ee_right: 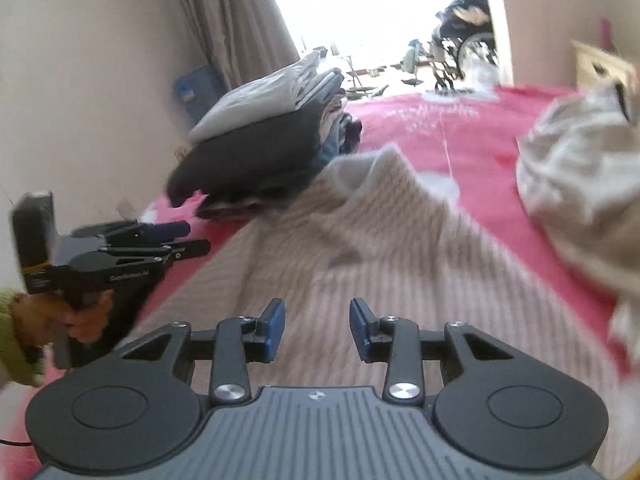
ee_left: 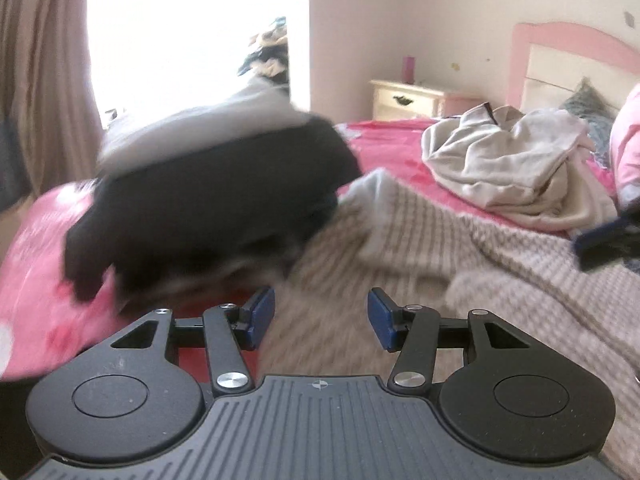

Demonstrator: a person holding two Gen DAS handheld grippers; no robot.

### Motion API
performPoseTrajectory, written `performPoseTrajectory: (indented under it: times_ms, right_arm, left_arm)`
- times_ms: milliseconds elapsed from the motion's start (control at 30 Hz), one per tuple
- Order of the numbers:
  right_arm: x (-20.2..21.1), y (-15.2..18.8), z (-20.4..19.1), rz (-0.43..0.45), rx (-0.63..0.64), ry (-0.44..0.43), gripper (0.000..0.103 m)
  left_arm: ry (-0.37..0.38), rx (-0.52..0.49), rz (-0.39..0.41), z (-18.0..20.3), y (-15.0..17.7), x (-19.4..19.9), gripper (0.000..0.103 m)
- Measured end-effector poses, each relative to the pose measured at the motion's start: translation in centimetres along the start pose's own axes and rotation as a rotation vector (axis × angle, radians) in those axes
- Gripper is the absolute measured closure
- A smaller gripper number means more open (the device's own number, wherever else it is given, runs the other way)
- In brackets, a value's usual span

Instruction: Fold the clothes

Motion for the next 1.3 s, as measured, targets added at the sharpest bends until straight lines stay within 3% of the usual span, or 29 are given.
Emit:
performPoseTrajectory:
  times_ms: [167, 300, 567, 833, 933, 1100, 1300]
  right_arm:
    - [-6.0, -4.4, 3.1, 0.008, 0.108, 0.037, 0.054]
    - [-10.0, -7.5, 5.9, 0.007, 0.081, 0.03, 0.05]
    - [-17.5, -12.4, 12.0, -0.003, -0.291, -0.028, 0.041]
    - [-23.9, -12.4, 16.0, -0.165, -0.738, -0.084, 0.039]
    - [-25.1, -11.8, 15.5, -0.236, -0.796, -0.093, 0.046]
    - [-24.2, -11.1, 14.1, -0.253, -0.8, -0.158, 0.08]
    - [-20.4, -10.6, 13.2, -0.178, -0.803, -0.259, 0.088]
  left_arm:
    - [-0.009, -0.12, 0.045, 1.5, -1.1, -4.6, 0.052]
    - [-0.005, -0.174, 0.036, 2.0, -1.2, -7.7, 0.052]
    - [-0.007, -0.135, 0.018, 1.6, -0.7, -10.3, 0.052]
    - [-0.017, -0.164, 0.028, 1.8, -0.1, -11.2, 0.052]
    - [-0.012, -0.161, 0.036, 1.8, 0.0, -11.3, 0.052]
    - [-0.007, -0.153, 0.047, 1.6, -0.1, -11.3, 0.052]
    - [-0.001, -0.188, 0.087, 1.8, -0.4, -10.4, 0.052]
Point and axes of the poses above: each gripper's, at about its wrist camera, not at the fingertips, and x roughly against the way its jaws point, z to its right, y to its underside, the point moved 6 cm from there along -x, roughly the way its jaws point, and after that the axes turned 4 degrees about x, right-handed, at the moved point
